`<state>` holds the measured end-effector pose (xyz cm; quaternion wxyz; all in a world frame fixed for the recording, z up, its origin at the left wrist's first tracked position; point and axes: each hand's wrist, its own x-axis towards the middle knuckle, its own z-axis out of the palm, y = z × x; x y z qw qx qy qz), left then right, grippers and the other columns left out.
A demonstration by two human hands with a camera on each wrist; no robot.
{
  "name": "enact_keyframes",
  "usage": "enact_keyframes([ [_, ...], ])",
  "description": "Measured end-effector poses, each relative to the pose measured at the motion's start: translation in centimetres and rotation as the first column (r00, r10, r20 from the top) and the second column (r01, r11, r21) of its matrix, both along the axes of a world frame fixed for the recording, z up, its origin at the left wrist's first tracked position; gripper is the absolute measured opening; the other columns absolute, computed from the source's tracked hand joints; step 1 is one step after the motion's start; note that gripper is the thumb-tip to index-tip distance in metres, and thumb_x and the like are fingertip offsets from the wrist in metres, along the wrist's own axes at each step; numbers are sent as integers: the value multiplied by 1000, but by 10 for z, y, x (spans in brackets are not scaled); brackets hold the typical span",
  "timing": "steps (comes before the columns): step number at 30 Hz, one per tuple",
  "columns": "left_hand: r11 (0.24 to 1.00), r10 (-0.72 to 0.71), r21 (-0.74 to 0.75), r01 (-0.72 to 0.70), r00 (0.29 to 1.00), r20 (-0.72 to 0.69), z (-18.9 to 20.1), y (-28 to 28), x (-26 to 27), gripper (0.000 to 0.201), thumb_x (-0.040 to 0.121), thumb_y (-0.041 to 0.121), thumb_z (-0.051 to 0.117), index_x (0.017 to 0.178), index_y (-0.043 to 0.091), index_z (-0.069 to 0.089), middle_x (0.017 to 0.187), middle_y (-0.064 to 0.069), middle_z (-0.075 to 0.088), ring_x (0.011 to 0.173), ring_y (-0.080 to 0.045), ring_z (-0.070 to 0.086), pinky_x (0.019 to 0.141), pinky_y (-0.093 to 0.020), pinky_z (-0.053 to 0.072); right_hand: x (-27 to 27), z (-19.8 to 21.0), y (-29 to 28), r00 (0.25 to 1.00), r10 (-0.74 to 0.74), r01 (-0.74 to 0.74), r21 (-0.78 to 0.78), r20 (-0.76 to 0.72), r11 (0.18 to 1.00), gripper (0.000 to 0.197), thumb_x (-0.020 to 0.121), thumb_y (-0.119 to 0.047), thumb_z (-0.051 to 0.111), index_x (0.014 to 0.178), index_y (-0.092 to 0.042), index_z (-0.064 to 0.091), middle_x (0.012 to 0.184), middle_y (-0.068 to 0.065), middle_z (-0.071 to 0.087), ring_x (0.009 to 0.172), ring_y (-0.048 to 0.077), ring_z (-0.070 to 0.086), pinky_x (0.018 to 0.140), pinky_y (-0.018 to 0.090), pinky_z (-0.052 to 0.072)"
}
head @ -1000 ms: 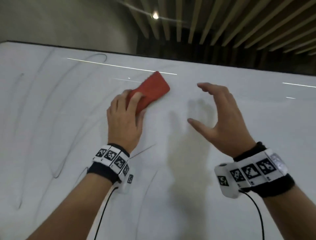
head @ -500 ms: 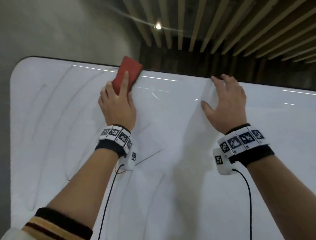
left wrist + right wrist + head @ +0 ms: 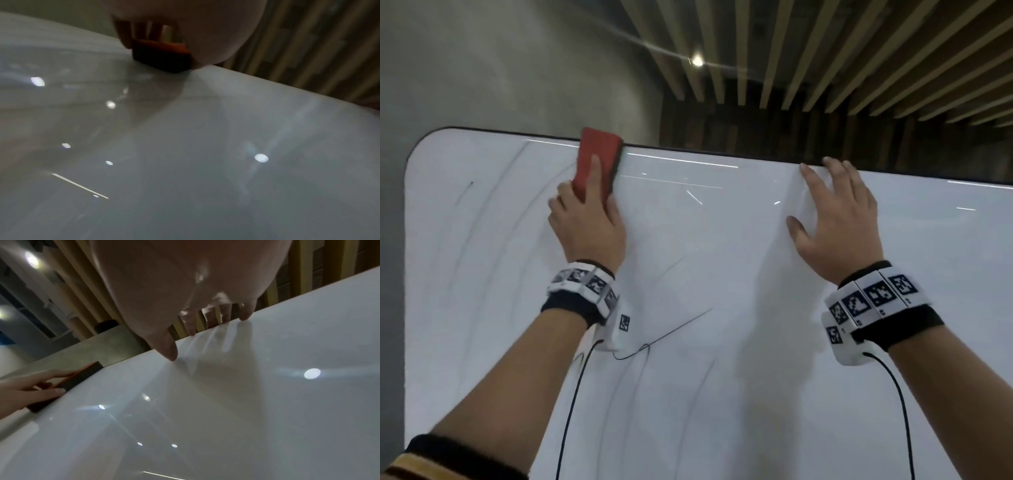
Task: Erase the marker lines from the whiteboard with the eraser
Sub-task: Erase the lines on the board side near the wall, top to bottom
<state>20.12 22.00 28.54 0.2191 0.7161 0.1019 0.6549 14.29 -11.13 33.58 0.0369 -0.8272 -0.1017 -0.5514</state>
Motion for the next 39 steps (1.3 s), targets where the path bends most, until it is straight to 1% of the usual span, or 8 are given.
enact_keyframes([
  [6,778,-88,623,79,996,-16,-45,-37,-22,59,98,25,59,154,35,41,135,-19,51,114,-39,49,94,-48,43,3,14,47,1000,11,-10,-35,15,999,68,90,-34,63,153,-22,38,155,12,39,149,35,27,123,53,19],
  [8,818,-69,573,58,998,-2,-29,-5,-14,57,100,28,56,154,34,40,131,-19,53,109,-38,51,91,-48,46,8,21,64,999,26,-28,-124,-19,992,69,90,-32,64,153,-24,37,158,11,37,150,34,26,124,53,16],
  [11,999,0,49,2,1000,-27,-13,55,-5,58,102,32,50,157,32,33,128,-24,50,105,-42,51,90,-52,45,13,24,93,998,22,-32,-167,-66,985,72,91,-37,62,156,-25,32,161,9,33,151,33,24,125,57,10],
  [14,971,22,-234,-55,990,-141,-24,48,-4,62,103,32,47,160,32,24,129,-25,46,108,-43,48,93,-54,46,13,25,112,997,-1,-8,-128,-73,992,74,91,-43,61,156,-24,30,156,8,38,147,34,29,124,61,8],
  [20,827,-136,533,178,984,-117,-91,-43,-35,58,97,28,59,153,34,42,123,-16,56,99,-35,51,82,-46,48,13,25,113,997,55,-59,-86,-51,995,71,86,-26,60,154,-23,38,149,10,45,141,35,36,123,61,11],
  [27,996,-10,-84,5,998,-56,-37,31,-12,60,101,36,49,158,33,31,124,-23,49,103,-40,49,92,-51,46,6,38,78,980,109,-151,-262,-169,953,65,92,-24,61,153,-29,39,164,4,27,152,26,21,126,49,3],
  [36,705,-173,647,290,955,-240,-199,-107,-58,65,88,17,73,146,36,50,126,-23,61,105,-38,59,92,-46,47,11,35,54,973,167,-214,-350,-160,912,65,90,-21,61,151,-31,42,165,5,23,153,29,20,125,45,4],
  [39,858,-164,466,214,975,-147,-149,-56,-42,60,95,24,66,149,33,44,123,-23,57,104,-38,56,92,-49,48,15,36,41,965,217,-253,-321,-145,913,61,91,-22,61,149,-30,45,161,7,30,150,31,24,125,44,7],
])
